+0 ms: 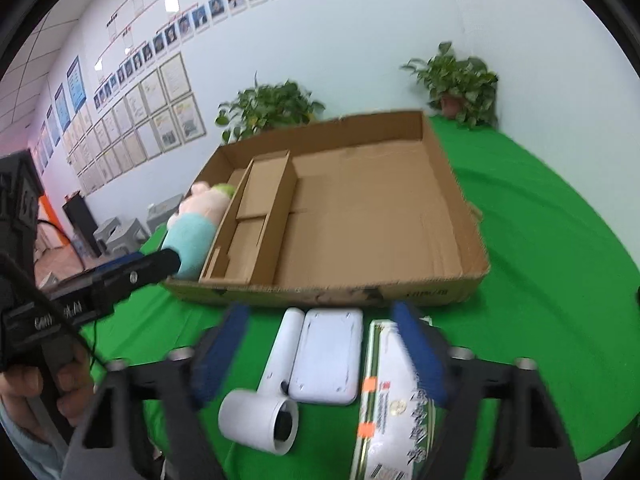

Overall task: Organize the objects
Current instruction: 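Release the narrow box and withdraw the left gripper toward the white items, then grasp the white hair dryer by its handle with the left gripper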

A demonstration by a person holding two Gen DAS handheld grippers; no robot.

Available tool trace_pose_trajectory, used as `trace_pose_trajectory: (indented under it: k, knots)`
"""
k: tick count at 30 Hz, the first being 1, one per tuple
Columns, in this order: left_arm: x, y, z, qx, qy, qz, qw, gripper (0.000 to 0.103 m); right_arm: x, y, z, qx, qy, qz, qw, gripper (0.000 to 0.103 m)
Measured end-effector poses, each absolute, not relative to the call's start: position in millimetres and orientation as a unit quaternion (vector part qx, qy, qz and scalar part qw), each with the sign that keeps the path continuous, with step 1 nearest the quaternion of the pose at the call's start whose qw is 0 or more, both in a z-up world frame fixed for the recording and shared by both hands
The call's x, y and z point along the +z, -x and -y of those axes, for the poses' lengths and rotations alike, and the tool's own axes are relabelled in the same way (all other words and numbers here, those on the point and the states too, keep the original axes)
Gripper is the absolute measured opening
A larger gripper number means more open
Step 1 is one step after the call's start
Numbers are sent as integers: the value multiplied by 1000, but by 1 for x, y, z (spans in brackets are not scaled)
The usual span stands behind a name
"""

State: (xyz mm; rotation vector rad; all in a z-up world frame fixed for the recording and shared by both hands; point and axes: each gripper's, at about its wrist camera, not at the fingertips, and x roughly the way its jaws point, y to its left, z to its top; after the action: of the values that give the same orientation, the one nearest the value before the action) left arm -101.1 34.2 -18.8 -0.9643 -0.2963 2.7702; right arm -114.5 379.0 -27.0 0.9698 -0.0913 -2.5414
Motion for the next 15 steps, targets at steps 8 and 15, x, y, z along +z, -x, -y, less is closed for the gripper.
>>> trace_pose_trajectory:
  k: [8, 15]
  knots:
    - [-62, 122, -31, 871, 417, 176, 193, 58, -62, 94, -359, -880, -374, 50, 288, 102]
    - [-95, 139, -44, 828, 455, 224, 238, 74, -92, 79, -326, -854, -401, -2, 331, 102]
